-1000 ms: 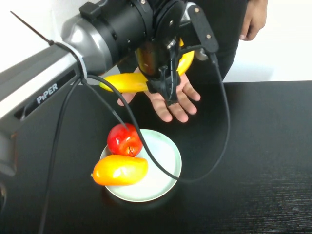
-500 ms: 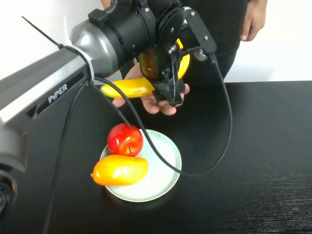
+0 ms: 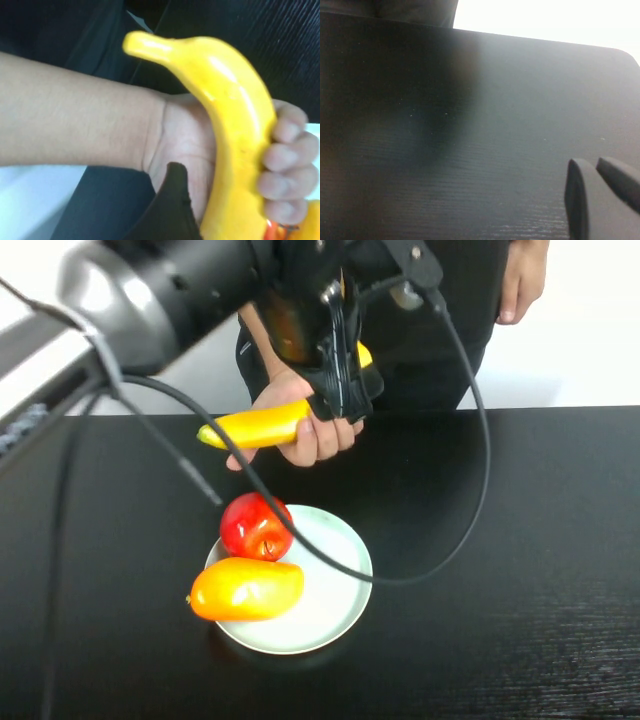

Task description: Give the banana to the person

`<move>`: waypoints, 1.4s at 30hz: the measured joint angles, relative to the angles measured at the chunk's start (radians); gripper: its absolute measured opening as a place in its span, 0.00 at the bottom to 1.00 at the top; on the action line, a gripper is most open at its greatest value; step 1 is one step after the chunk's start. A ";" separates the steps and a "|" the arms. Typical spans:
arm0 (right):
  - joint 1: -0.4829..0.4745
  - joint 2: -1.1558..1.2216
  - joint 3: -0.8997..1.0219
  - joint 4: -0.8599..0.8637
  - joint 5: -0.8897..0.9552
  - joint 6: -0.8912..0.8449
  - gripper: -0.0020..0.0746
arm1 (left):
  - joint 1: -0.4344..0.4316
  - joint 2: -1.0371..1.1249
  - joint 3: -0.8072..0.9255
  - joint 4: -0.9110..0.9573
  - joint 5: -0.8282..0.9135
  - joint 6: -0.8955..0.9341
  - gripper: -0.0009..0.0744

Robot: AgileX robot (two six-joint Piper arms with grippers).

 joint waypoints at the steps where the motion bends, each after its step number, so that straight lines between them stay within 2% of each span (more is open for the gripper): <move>1: 0.000 0.000 0.000 0.000 0.000 0.000 0.01 | -0.006 -0.019 0.003 0.000 0.013 -0.003 0.81; 4: 0.000 0.000 0.000 0.000 0.000 0.000 0.01 | -0.026 -0.098 0.055 -0.010 0.031 -0.034 0.70; 6: 0.000 0.000 0.000 0.000 0.000 0.000 0.01 | -0.029 -0.170 0.129 -0.023 0.024 -0.062 0.56; 10: 0.000 0.000 0.000 0.000 0.000 0.000 0.01 | -0.029 -0.369 0.378 -0.030 -0.024 -0.087 0.18; 13: 0.000 0.000 0.000 0.000 0.000 0.000 0.01 | -0.029 -0.517 0.557 -0.030 -0.068 -0.141 0.06; 18: 0.000 0.000 0.000 0.000 0.000 0.000 0.01 | -0.029 -0.775 0.812 -0.032 -0.148 -0.281 0.01; 27: 0.000 0.000 0.000 0.000 0.000 0.000 0.01 | -0.029 -1.241 1.215 -0.062 -0.359 -0.546 0.01; 35: 0.000 0.000 0.000 0.000 0.000 0.000 0.01 | -0.029 -1.446 1.370 -0.041 -0.341 -0.629 0.01; 42: 0.000 0.000 0.000 0.000 0.000 0.000 0.01 | -0.029 -1.581 1.546 0.050 -0.590 -0.697 0.01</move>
